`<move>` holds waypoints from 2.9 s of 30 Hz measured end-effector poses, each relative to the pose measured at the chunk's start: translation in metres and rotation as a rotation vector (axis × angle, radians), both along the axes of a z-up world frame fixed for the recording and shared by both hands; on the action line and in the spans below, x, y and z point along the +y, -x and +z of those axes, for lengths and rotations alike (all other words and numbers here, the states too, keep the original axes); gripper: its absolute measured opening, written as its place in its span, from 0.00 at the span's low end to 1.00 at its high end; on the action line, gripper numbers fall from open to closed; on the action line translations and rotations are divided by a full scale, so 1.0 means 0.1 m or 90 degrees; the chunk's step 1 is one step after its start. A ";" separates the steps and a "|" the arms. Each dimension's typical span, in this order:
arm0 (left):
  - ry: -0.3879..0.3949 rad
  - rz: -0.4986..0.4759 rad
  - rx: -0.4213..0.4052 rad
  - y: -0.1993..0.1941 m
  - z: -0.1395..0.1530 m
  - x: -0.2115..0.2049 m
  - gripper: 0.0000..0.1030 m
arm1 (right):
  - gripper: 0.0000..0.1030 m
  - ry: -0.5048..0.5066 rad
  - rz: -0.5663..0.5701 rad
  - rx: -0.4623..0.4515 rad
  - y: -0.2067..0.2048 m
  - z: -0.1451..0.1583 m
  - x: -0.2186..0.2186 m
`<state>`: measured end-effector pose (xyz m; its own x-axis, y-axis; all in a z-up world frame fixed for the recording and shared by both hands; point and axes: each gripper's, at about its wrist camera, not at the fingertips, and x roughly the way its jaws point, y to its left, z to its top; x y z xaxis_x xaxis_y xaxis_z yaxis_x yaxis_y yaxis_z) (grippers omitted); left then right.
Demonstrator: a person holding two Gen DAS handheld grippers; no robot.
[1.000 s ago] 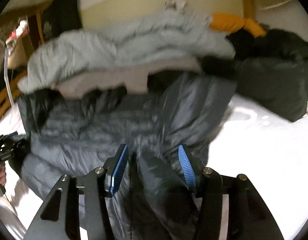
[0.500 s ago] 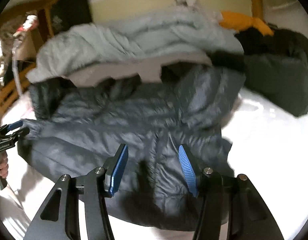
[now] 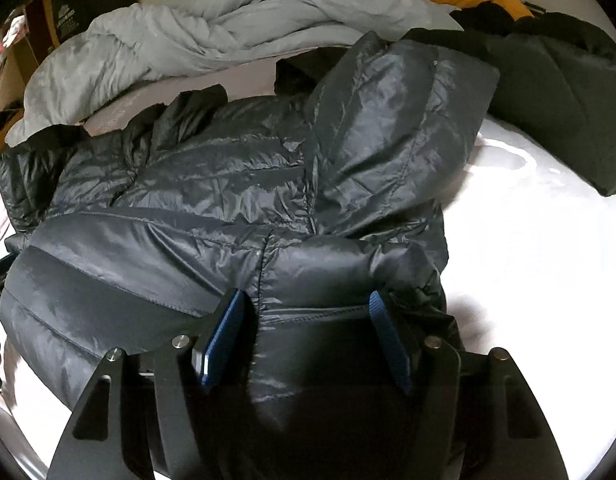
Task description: Fold large clothes
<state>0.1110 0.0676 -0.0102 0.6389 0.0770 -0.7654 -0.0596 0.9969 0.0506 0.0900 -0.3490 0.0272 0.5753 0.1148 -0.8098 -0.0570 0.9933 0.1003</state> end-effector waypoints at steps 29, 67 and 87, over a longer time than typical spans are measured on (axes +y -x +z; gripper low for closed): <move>-0.016 -0.008 -0.289 0.84 0.99 -0.06 1.00 | 1.00 -0.003 -0.016 -0.293 0.77 1.09 0.05; 0.081 0.033 -0.122 -0.71 0.60 1.64 0.93 | 1.00 0.099 0.027 -0.212 0.29 0.79 0.58; 0.242 0.045 -0.031 -1.68 -0.21 2.26 0.05 | 1.00 0.119 0.039 -0.152 0.01 0.53 0.73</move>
<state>0.2795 0.2934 -0.0314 0.6787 -0.1615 -0.7164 -0.1215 0.9374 -0.3264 0.0887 -0.2763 0.0803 0.7484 0.0165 -0.6631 -0.1173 0.9872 -0.1079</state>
